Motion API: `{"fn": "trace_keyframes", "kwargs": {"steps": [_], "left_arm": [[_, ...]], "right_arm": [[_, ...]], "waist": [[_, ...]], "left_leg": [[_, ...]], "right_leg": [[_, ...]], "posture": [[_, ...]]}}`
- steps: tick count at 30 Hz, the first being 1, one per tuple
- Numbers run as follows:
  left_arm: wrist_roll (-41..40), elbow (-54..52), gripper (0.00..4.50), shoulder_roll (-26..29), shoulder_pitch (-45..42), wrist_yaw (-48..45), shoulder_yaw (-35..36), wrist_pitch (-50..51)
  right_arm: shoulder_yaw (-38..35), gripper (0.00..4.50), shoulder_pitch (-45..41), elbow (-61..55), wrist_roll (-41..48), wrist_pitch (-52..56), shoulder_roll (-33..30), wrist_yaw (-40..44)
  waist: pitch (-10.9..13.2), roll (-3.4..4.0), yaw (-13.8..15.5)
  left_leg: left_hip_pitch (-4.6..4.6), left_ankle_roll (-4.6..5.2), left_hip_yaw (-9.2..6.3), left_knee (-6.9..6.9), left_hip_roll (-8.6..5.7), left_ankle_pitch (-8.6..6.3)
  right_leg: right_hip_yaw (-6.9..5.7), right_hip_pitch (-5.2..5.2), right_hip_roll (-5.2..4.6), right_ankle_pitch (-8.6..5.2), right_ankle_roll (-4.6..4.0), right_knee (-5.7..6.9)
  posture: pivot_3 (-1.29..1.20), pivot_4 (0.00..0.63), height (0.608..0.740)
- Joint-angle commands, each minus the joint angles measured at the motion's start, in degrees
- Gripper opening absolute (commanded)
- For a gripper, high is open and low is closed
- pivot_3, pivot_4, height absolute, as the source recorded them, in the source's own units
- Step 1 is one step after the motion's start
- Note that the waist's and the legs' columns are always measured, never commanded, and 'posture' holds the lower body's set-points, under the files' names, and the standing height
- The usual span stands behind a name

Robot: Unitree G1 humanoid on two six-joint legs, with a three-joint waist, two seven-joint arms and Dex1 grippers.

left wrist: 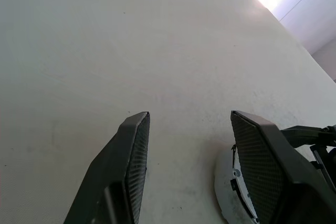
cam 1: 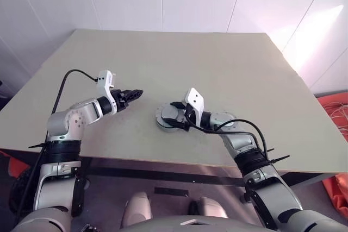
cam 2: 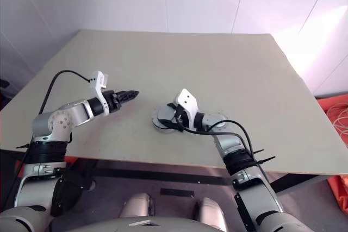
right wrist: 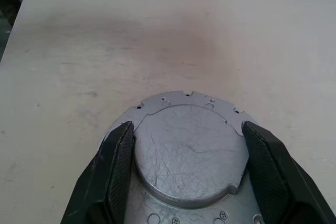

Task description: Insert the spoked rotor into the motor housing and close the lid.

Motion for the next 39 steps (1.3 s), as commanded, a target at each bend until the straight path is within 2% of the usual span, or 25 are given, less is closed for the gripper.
{"fn": "trace_keyframes", "kwargs": {"steps": [1,25,39], "left_arm": [[-0.58,-1.46,2.59,0.56,-1.45,-0.41,1.22,-0.96],[-0.68,-1.64,2.59,0.17,-1.16,-0.14,1.07,-1.15],[-0.73,-2.23,2.59,-0.17,-0.89,-0.06,0.84,-0.98]], "right_arm": [[0.19,3.13,-0.30,-1.44,0.39,0.88,-0.85,2.00],[-0.56,3.13,-0.49,-1.45,2.18,3.40,-0.75,5.36],[0.62,3.13,-1.54,0.19,-0.56,2.20,-0.54,3.05]], "waist": [[0.00,0.00,0.02],[0.00,0.00,0.02],[0.00,0.00,-0.02]], "left_leg": [[0.00,0.00,0.00,0.00,0.00,0.00],[-0.03,0.10,0.02,-0.06,-0.01,-0.06],[0.01,0.08,0.02,-0.06,0.00,-0.05]], "right_leg": [[0.00,0.00,0.00,0.02,-0.03,0.00],[0.00,-0.01,0.00,0.05,-0.21,-0.07],[0.00,0.00,0.00,-0.11,0.06,-0.05]], "posture": [[0.00,0.000,0.740],[0.00,0.000,0.740],[0.00,0.000,0.740]]}}
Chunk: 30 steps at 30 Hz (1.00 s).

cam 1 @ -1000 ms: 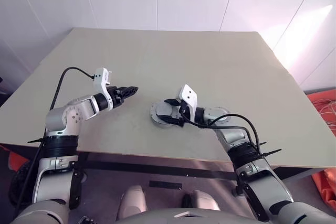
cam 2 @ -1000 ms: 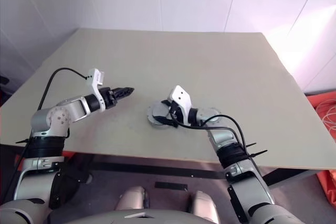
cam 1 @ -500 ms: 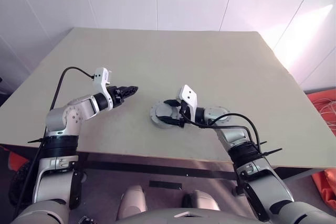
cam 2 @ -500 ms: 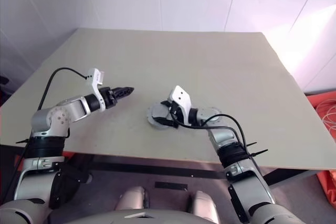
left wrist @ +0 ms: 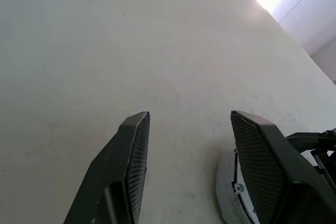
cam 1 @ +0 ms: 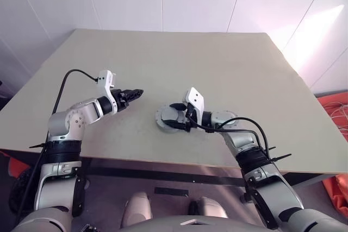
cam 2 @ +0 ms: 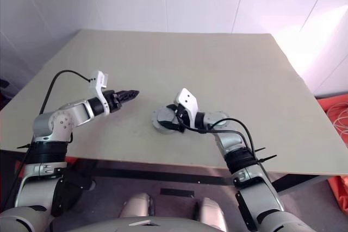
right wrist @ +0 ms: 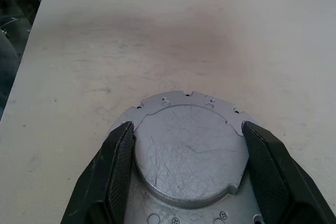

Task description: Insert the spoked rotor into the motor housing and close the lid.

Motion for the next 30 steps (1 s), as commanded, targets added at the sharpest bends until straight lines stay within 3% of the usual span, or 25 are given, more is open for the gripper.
{"fn": "trace_keyframes", "kwargs": {"steps": [1,23,30], "left_arm": [[-0.74,-2.27,2.59,0.22,-0.86,-0.15,0.91,-0.48],[-1.19,-3.09,2.59,-0.33,-0.38,0.38,1.17,0.01],[-3.16,-2.94,2.59,-5.32,-0.42,0.79,-1.03,3.34]], "right_arm": [[0.84,3.13,-0.84,0.65,-1.25,-0.73,-0.02,-0.07],[3.82,3.13,-1.58,2.91,-3.59,-0.64,-1.46,2.40],[4.39,3.13,-1.60,2.65,-3.99,0.13,-1.90,2.69]], "waist": [[0.00,0.00,-0.02],[0.00,0.00,-0.15],[0.00,-0.01,-0.02]], "left_leg": [[0.00,0.00,0.00,0.00,0.00,0.00],[0.08,-0.03,0.02,-0.01,0.00,0.02],[0.06,0.01,0.03,-0.03,-0.01,-0.01]], "right_leg": [[0.00,0.00,0.00,0.00,0.00,0.00],[0.01,0.04,0.00,-0.01,0.01,0.02],[0.02,0.06,-0.01,0.03,-0.09,-0.02]], "posture": [[0.00,0.000,0.740],[0.00,0.000,0.740],[0.00,0.000,0.740]]}}
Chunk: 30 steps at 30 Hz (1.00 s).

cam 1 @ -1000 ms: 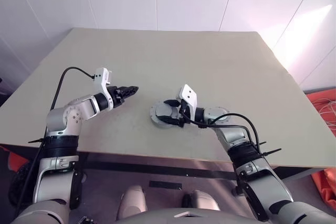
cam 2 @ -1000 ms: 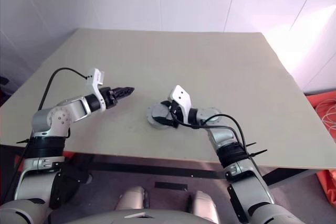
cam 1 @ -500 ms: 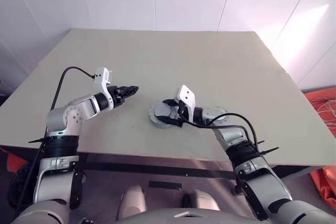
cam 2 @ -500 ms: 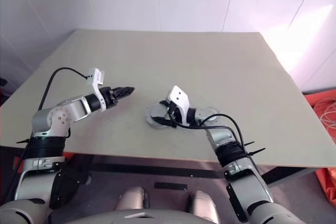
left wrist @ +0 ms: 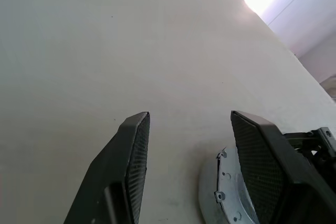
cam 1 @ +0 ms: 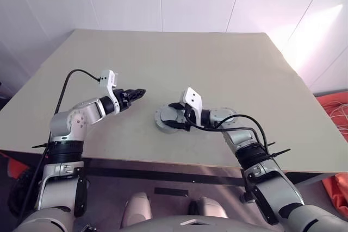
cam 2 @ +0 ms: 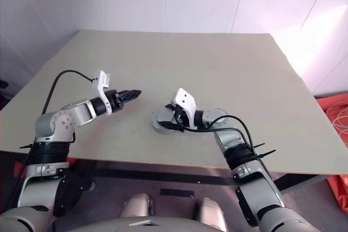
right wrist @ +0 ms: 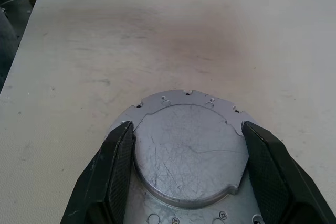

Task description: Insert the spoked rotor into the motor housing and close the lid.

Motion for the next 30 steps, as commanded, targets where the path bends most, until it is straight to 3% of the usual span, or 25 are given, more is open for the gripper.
{"fn": "trace_keyframes", "kwargs": {"steps": [1,3,6,12,21,30], "left_arm": [[-1.52,-1.38,2.59,-2.55,-0.52,0.45,-1.16,1.64],[-2.40,-0.14,2.59,-4.88,-1.12,1.07,-0.80,2.98],[-4.22,2.94,1.97,-8.95,-2.61,2.08,-0.16,5.82],[-3.91,8.28,0.02,-11.82,-4.95,3.09,0.23,8.12],[-2.00,10.00,0.02,-11.06,-5.41,2.75,-3.84,13.49],[-6.81,0.16,0.02,-3.68,-1.97,-2.58,-4.83,22.72]], "right_arm": [[2.33,3.13,0.73,0.72,-2.21,1.55,-0.83,1.18],[2.38,3.13,0.74,0.64,-2.23,1.61,-0.88,1.14],[2.44,3.13,0.58,0.67,-2.28,1.64,-0.97,1.07],[2.51,3.13,0.59,0.30,-2.26,1.73,-1.10,0.71],[2.20,3.13,0.73,-0.25,-2.21,1.88,-1.21,0.08],[2.08,3.13,0.56,0.07,-2.15,1.73,-1.28,-0.20]], "waist": [[0.00,0.00,0.04],[0.00,0.00,0.02],[0.00,0.00,0.06],[0.00,-0.01,0.09],[-0.01,-0.01,0.08],[-0.01,0.02,-0.03]], "left_leg": [[0.01,0.00,0.00,0.00,-0.01,0.00],[0.02,0.00,0.00,0.00,0.00,0.00],[0.01,0.00,0.00,-0.01,-0.01,0.00],[-0.01,0.02,0.00,-0.04,-0.02,0.00],[0.11,0.06,0.00,-0.08,-0.03,-0.03],[0.18,0.06,0.01,-0.13,-0.02,-0.03]], "right_leg": [[0.00,0.02,-0.01,0.00,0.01,0.00],[0.00,0.02,-0.01,-0.05,0.09,0.00],[0.00,0.02,-0.01,-0.05,0.09,-0.01],[-0.01,0.02,-0.01,-0.07,0.12,-0.06],[-0.01,0.22,-0.01,-0.09,0.15,-0.16],[-0.01,0.25,-0.02,-0.09,0.15,-0.17]], "posture": [[0.00,0.000,0.740],[0.00,0.000,0.740],[0.00,0.000,0.740],[0.00,0.000,0.740],[0.00,0.000,0.740],[0.00,0.000,0.740]]}}
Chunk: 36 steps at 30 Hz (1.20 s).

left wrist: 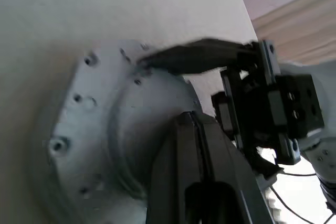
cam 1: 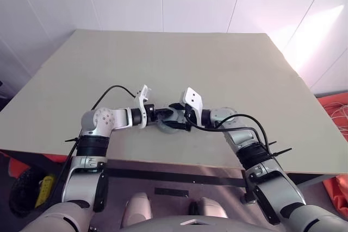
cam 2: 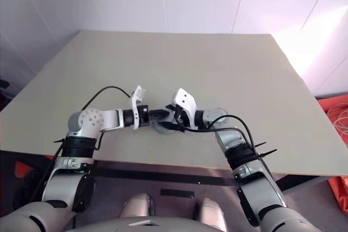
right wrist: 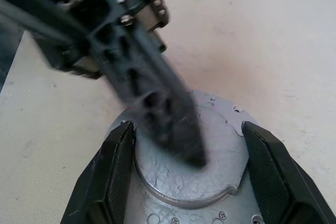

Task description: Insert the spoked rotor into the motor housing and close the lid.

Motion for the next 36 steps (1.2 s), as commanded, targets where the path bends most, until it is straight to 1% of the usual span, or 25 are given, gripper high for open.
{"fn": "trace_keyframes", "kwargs": {"steps": [1,4,7,10,14,22,27,32,34,36], "left_arm": [[-2.23,-3.52,0.02,3.17,0.94,-2.02,0.90,3.27],[-0.72,-1.12,0.02,3.17,0.61,-0.24,0.90,3.48],[0.86,1.50,0.02,1.33,-0.52,2.99,2.22,3.02],[1.12,1.39,0.02,0.20,-0.64,3.90,2.21,3.12],[1.29,1.49,0.02,-0.45,-0.64,4.74,2.63,3.34],[1.92,2.09,0.02,0.15,-0.80,5.52,3.50,2.52],[2.06,2.28,0.02,0.59,-0.61,5.53,3.55,2.19],[1.99,2.14,0.02,0.73,-0.46,5.64,3.50,2.36],[1.94,2.09,0.00,0.76,-0.45,5.58,3.47,2.39],[1.91,2.08,0.00,0.83,-0.45,5.47,3.41,2.40]], "right_arm": [[1.23,3.13,0.59,1.17,-2.03,0.81,-0.77,0.13],[1.27,3.13,0.20,1.80,-2.04,0.52,-0.54,0.02],[1.24,3.13,0.09,2.01,-2.05,0.29,-0.49,0.02],[1.19,3.13,0.10,2.03,-2.07,0.11,-0.52,-0.16],[1.16,3.13,0.19,1.93,-2.16,0.05,-0.61,-0.37],[0.54,3.13,0.23,0.97,-1.68,0.96,-0.88,-0.54],[-0.41,3.13,-0.11,0.59,-0.83,2.10,-0.57,-0.64],[-0.65,3.13,-0.09,-0.67,0.61,3.88,-0.70,0.92],[-0.26,3.91,0.05,-1.28,0.50,4.07,-0.98,1.38],[-0.51,4.48,-0.09,-1.19,-0.40,3.08,-0.70,-0.46]], "waist": [[0.00,0.01,-0.06],[0.00,0.00,0.02],[0.00,0.00,-0.01],[0.00,0.00,-0.03],[0.00,0.00,-0.04],[0.00,0.00,-0.06],[0.00,0.00,-0.06],[0.00,0.00,-0.07],[0.00,0.00,-0.05],[0.00,0.00,-0.05]], "left_leg": [[0.01,-0.01,0.00,-0.01,0.01,0.00],[0.00,0.00,0.00,-0.03,-0.02,0.00],[0.10,0.01,0.00,-0.03,-0.05,-0.01],[0.27,0.00,-0.01,-0.04,-0.04,-0.01],[0.25,0.00,-0.02,-0.10,-0.04,-0.01],[0.26,0.01,-0.02,-0.18,-0.04,-0.01],[0.26,0.00,-0.01,-0.32,-0.03,-0.01],[0.26,0.00,-0.01,-0.39,-0.04,-0.01],[0.25,0.01,-0.01,-0.42,-0.05,-0.01],[0.22,0.01,-0.01,-0.44,-0.05,-0.01]], "right_leg": [[0.00,0.00,0.01,0.00,0.00,0.00],[0.00,0.00,0.00,-0.01,0.00,-0.04],[0.00,0.16,0.00,-0.01,0.01,-0.08],[0.00,0.30,0.00,-0.03,0.05,-0.12],[0.00,0.32,0.00,-0.04,0.06,-0.23],[-0.01,0.31,0.00,-0.04,0.07,-0.31],[-0.03,0.38,0.01,-0.03,0.08,-0.62],[-0.04,0.39,0.01,-0.02,0.08,-0.67],[-0.05,0.39,0.01,-0.02,0.08,-0.69],[-0.05,0.37,0.01,-0.02,0.08,-0.72]], "posture": [[0.00,0.000,0.740],[0.00,0.000,0.740],[0.00,0.000,0.740],[0.00,0.000,0.740],[0.00,0.000,0.740],[0.00,0.000,0.740],[0.00,0.000,0.740],[0.00,0.000,0.740],[0.00,0.000,0.740],[0.00,0.000,0.740]]}}
